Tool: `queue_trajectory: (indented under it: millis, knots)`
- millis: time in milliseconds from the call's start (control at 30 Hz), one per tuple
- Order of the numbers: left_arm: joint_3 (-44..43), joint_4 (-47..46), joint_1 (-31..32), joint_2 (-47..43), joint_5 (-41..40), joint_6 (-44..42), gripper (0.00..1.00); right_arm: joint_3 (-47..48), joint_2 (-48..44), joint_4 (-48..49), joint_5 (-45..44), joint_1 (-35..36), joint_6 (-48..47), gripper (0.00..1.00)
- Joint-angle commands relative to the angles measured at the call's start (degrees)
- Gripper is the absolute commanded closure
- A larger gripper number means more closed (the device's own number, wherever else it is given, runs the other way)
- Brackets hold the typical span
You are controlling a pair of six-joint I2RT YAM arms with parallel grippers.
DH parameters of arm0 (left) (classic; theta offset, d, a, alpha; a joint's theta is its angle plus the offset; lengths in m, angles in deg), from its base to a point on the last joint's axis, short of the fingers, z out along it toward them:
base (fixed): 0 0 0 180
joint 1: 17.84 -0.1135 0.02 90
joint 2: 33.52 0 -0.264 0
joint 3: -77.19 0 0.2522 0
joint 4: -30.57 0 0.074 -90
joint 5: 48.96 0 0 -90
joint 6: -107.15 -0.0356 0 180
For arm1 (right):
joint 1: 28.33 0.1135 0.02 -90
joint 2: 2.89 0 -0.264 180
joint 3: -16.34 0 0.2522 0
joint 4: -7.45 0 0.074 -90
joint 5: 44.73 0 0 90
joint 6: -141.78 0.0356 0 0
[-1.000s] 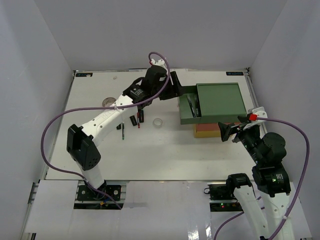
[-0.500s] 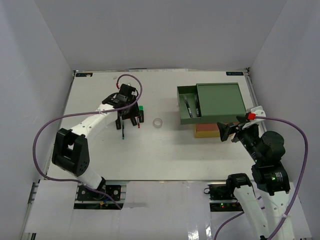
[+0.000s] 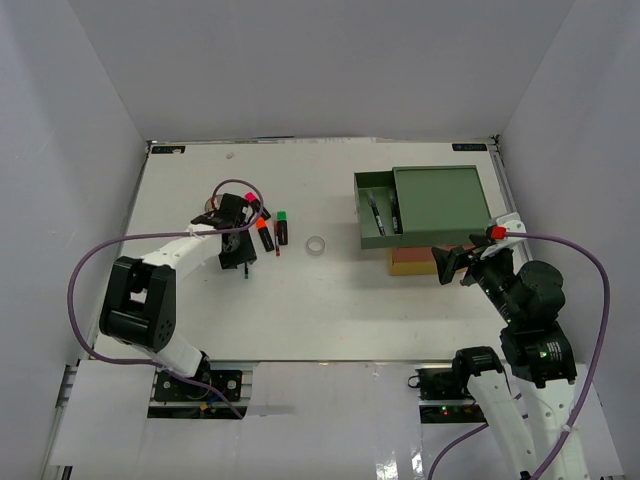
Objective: Sort the stationery into containers
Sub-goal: Pick up the pen from the center of the board.
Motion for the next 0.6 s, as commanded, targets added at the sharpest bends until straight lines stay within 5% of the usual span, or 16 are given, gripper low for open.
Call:
queue_trajectory:
  millis: [0, 400, 567]
  knots:
    - [1.0, -2.5, -0.8, -1.6, 0.7, -0.8, 0.48, -0.2, -0.1, 2.4, 0.5, 0.4, -0.6, 0.10]
    - [-0.6, -3.8, -0.8, 5.8, 3.8, -0.8, 0.55, -0.6, -0.3, 2.6, 0.0, 0.5, -0.7, 0.10]
    - [-0.9, -3.8, -0.1, 6.9, 4.8, -0.4, 0.71, -1.0, -0.6, 2.8, -0.2, 0.5, -0.7, 0.10]
